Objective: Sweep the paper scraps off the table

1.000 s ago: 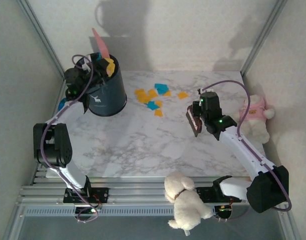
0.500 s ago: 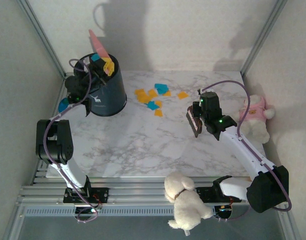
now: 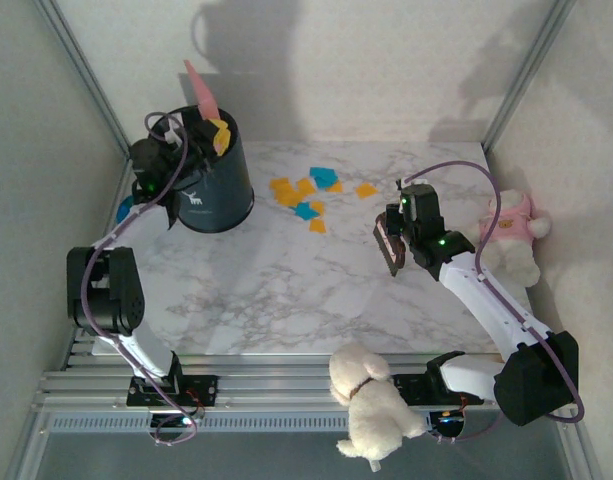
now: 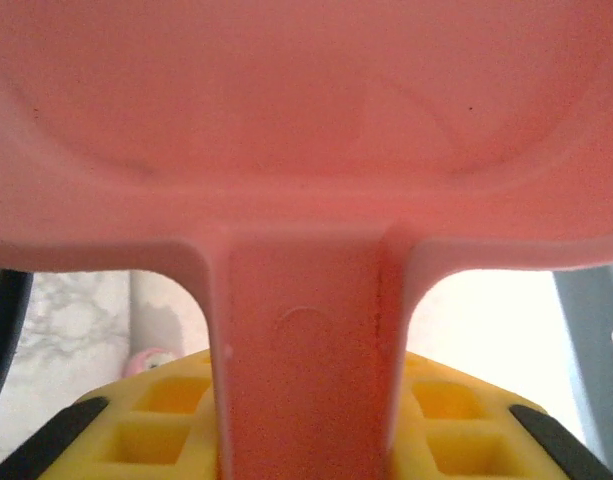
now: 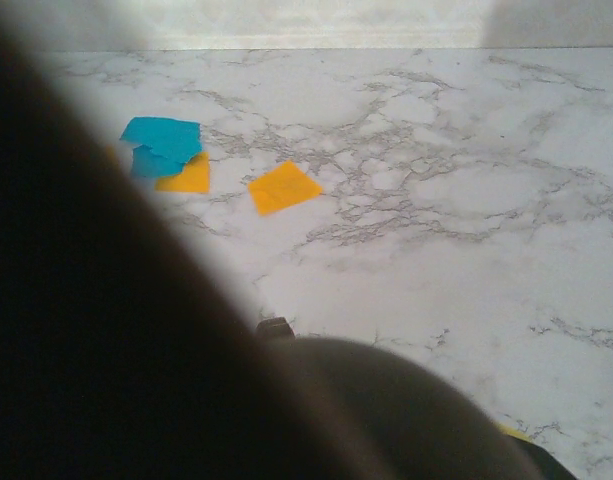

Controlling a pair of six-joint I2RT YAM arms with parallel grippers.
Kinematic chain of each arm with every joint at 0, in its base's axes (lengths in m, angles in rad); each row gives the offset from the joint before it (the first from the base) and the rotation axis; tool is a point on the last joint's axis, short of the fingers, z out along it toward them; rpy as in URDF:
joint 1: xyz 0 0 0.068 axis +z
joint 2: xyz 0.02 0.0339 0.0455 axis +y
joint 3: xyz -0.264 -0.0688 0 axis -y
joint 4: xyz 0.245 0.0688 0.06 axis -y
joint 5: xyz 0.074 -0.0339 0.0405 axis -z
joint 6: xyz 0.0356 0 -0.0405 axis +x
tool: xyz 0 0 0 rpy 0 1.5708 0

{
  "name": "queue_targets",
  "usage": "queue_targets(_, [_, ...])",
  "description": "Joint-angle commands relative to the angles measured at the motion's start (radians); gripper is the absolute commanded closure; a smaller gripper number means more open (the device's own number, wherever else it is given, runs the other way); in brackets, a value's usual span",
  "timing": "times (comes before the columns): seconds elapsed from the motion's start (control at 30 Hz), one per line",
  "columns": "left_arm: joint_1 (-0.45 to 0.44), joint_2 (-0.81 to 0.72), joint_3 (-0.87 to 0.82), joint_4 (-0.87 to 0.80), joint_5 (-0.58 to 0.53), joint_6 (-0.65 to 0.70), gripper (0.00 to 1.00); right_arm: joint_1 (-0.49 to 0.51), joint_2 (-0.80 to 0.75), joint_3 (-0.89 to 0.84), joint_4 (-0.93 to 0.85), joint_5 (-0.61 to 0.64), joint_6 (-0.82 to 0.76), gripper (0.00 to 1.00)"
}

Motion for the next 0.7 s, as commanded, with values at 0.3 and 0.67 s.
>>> queue_targets(0.3, [-0.050, -0.111, 0.266, -0.729, -0.100, 0.687, 1.00, -0.008, -0.023, -0.003, 0.039, -0.005, 0.024, 1.00])
queue_targets(0.67, [-0.233, -0.111, 0.455, -1.169, -0.450, 1.155, 1.00, -0.012, -0.042, -0.023, 0.069, -0.024, 0.030, 1.00])
